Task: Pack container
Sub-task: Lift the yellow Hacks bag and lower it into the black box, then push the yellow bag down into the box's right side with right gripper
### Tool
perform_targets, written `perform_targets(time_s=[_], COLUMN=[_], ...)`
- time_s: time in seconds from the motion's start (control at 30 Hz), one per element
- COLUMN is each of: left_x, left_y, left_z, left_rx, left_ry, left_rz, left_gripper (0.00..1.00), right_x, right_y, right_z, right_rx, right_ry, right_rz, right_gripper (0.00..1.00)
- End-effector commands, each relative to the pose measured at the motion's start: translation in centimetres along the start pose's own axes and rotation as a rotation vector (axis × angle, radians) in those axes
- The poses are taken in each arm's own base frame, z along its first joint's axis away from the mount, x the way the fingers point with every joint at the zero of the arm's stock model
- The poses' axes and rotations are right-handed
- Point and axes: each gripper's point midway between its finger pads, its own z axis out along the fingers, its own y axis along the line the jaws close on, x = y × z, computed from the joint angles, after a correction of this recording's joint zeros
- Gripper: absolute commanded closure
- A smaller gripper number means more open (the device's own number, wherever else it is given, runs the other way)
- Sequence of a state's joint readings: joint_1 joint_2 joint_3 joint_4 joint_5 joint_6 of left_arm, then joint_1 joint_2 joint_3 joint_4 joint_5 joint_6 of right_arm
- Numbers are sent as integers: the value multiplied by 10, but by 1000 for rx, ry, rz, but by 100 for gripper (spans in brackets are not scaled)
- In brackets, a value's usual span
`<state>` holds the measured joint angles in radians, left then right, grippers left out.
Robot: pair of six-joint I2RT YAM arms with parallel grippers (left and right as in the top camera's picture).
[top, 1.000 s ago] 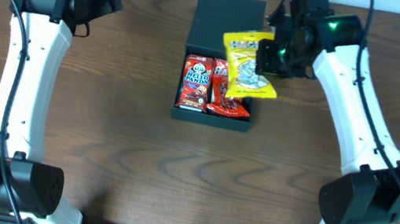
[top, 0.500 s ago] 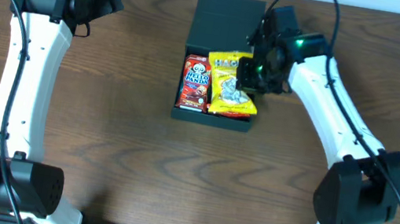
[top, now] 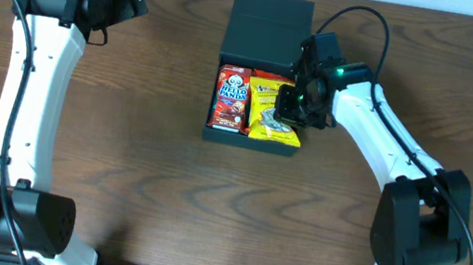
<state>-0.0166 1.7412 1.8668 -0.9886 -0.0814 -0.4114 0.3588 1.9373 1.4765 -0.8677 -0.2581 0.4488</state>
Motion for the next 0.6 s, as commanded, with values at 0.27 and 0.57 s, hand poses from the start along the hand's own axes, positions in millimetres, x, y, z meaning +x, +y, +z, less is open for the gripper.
perform_targets(time_s=[0.27,0.57], left_x=[-1,-1], left_y=[1,1], left_z=[0,0], left_rx=[1,1], left_ry=[3,3], left_rz=[0,0], left_gripper=[2,2], right_x=[-27,-16], right_y=[-6,3], right_z=[4,12], right_rx=[82,89], right_ry=[-153,-135], right_rz=[12,-19], right_gripper=[98,93])
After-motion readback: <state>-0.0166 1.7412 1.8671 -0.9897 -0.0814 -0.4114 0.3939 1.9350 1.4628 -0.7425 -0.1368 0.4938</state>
